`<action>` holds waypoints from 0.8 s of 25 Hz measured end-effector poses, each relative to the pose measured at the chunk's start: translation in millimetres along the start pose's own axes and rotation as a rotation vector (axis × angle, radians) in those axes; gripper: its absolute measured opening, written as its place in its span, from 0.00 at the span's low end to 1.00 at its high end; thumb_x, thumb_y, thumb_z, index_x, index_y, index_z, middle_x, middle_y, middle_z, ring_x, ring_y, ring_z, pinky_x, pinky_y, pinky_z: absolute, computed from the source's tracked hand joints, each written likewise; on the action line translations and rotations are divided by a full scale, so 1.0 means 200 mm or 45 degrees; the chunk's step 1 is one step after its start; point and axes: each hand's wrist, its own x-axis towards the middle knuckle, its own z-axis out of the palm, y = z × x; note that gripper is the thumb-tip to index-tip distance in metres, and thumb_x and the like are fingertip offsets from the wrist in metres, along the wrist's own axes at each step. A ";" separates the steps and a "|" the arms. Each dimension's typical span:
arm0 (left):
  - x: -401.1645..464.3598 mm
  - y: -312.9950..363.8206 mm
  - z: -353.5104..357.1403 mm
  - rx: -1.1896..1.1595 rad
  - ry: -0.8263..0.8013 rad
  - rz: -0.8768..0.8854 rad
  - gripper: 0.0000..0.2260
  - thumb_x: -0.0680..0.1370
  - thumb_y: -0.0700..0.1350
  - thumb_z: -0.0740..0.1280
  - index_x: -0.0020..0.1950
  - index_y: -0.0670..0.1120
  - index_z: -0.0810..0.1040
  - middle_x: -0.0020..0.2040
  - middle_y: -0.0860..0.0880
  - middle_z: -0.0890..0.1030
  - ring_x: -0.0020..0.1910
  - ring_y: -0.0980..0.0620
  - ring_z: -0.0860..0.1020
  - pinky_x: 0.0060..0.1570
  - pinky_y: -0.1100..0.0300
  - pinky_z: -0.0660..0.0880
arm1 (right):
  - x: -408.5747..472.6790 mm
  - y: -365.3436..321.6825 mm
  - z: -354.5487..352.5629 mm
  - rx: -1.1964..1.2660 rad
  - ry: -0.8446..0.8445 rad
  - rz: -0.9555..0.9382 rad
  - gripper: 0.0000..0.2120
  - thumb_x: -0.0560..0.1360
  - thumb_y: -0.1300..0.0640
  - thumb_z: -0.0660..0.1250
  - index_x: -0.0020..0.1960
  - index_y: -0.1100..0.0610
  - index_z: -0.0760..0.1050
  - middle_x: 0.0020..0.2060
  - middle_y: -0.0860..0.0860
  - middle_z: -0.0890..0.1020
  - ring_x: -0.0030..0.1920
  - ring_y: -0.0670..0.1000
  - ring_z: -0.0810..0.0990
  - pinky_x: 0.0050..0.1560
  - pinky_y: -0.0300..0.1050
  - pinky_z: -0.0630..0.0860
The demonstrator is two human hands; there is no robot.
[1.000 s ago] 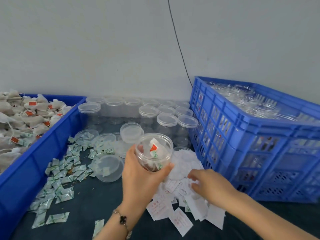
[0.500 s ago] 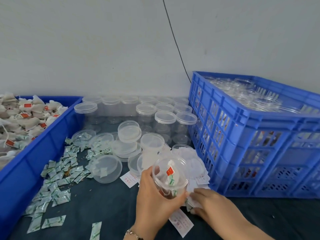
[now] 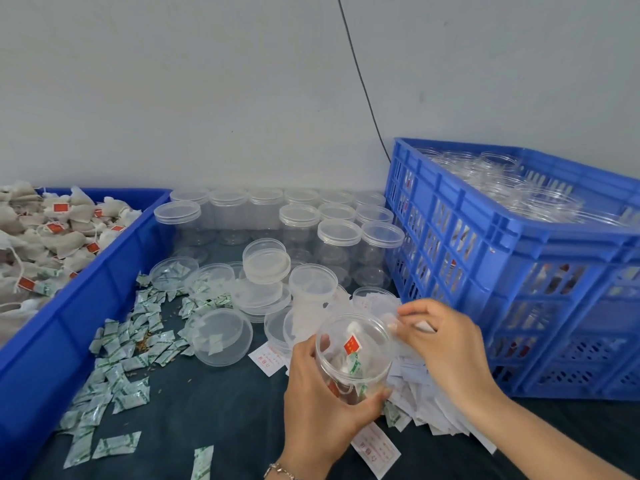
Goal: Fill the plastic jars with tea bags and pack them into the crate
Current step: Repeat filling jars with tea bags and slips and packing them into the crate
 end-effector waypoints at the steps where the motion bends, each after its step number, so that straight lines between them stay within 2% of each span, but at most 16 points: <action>1: 0.00 0.00 0.00 0.001 -0.002 0.010 0.41 0.50 0.73 0.73 0.59 0.67 0.62 0.58 0.70 0.68 0.59 0.67 0.72 0.50 0.57 0.79 | 0.03 -0.03 0.01 0.044 0.025 0.002 0.07 0.70 0.56 0.74 0.41 0.45 0.78 0.36 0.34 0.82 0.42 0.31 0.78 0.39 0.21 0.69; 3: 0.00 -0.01 0.00 0.008 -0.006 0.024 0.42 0.51 0.71 0.75 0.60 0.67 0.61 0.58 0.70 0.68 0.60 0.66 0.71 0.51 0.59 0.78 | 0.07 -0.05 0.04 0.081 0.050 -0.005 0.07 0.72 0.56 0.72 0.39 0.46 0.77 0.36 0.35 0.81 0.41 0.33 0.79 0.39 0.22 0.69; 5: 0.00 -0.01 0.00 0.020 -0.006 0.041 0.42 0.52 0.71 0.75 0.60 0.68 0.60 0.58 0.70 0.68 0.60 0.67 0.71 0.51 0.65 0.76 | 0.10 -0.05 0.06 0.054 0.048 -0.018 0.07 0.75 0.56 0.69 0.40 0.48 0.75 0.36 0.37 0.81 0.41 0.35 0.78 0.41 0.25 0.70; 7: 0.00 0.00 0.00 0.016 -0.004 0.043 0.41 0.51 0.71 0.74 0.60 0.68 0.60 0.58 0.70 0.68 0.59 0.69 0.71 0.50 0.70 0.74 | 0.13 -0.05 0.08 -0.009 0.025 -0.051 0.06 0.76 0.55 0.67 0.41 0.49 0.74 0.38 0.37 0.80 0.45 0.36 0.77 0.53 0.34 0.71; 9: 0.00 0.00 0.00 -0.007 0.008 0.037 0.41 0.50 0.73 0.74 0.59 0.69 0.61 0.57 0.71 0.67 0.58 0.70 0.71 0.49 0.67 0.76 | 0.14 -0.06 0.09 -0.093 0.040 -0.133 0.06 0.75 0.57 0.68 0.41 0.49 0.75 0.48 0.36 0.78 0.53 0.36 0.73 0.62 0.46 0.68; 11: -0.01 0.00 0.00 -0.020 0.013 0.037 0.41 0.50 0.72 0.75 0.59 0.70 0.61 0.57 0.71 0.67 0.58 0.69 0.71 0.50 0.61 0.78 | 0.11 -0.09 0.09 -0.170 0.129 -0.351 0.05 0.73 0.60 0.71 0.41 0.51 0.79 0.54 0.41 0.76 0.58 0.42 0.72 0.63 0.48 0.67; 12: -0.01 0.00 0.00 -0.021 0.006 0.037 0.41 0.50 0.70 0.75 0.59 0.71 0.60 0.57 0.70 0.68 0.58 0.68 0.72 0.50 0.60 0.78 | 0.09 -0.09 0.08 -0.232 0.175 -0.539 0.03 0.72 0.59 0.71 0.41 0.53 0.81 0.54 0.43 0.77 0.59 0.44 0.72 0.61 0.49 0.68; 15: -0.01 -0.01 0.01 -0.084 0.001 0.050 0.41 0.52 0.66 0.78 0.58 0.73 0.61 0.58 0.65 0.70 0.58 0.65 0.74 0.50 0.56 0.79 | 0.01 -0.07 0.04 -0.459 0.209 -1.058 0.10 0.74 0.55 0.65 0.40 0.58 0.82 0.51 0.50 0.82 0.58 0.50 0.74 0.58 0.51 0.70; 18: -0.01 -0.01 0.01 -0.054 0.035 0.090 0.41 0.52 0.66 0.77 0.60 0.72 0.61 0.57 0.67 0.71 0.57 0.65 0.74 0.49 0.63 0.77 | -0.05 -0.04 0.00 -0.590 0.158 -1.348 0.10 0.76 0.59 0.61 0.43 0.57 0.82 0.45 0.49 0.84 0.57 0.49 0.76 0.59 0.54 0.70; 20: -0.01 -0.01 0.01 -0.049 0.039 0.090 0.41 0.52 0.65 0.78 0.59 0.74 0.60 0.58 0.69 0.69 0.57 0.67 0.74 0.46 0.67 0.77 | -0.08 -0.04 -0.01 -0.670 0.116 -1.449 0.17 0.79 0.61 0.57 0.41 0.57 0.83 0.44 0.48 0.85 0.57 0.48 0.76 0.60 0.54 0.69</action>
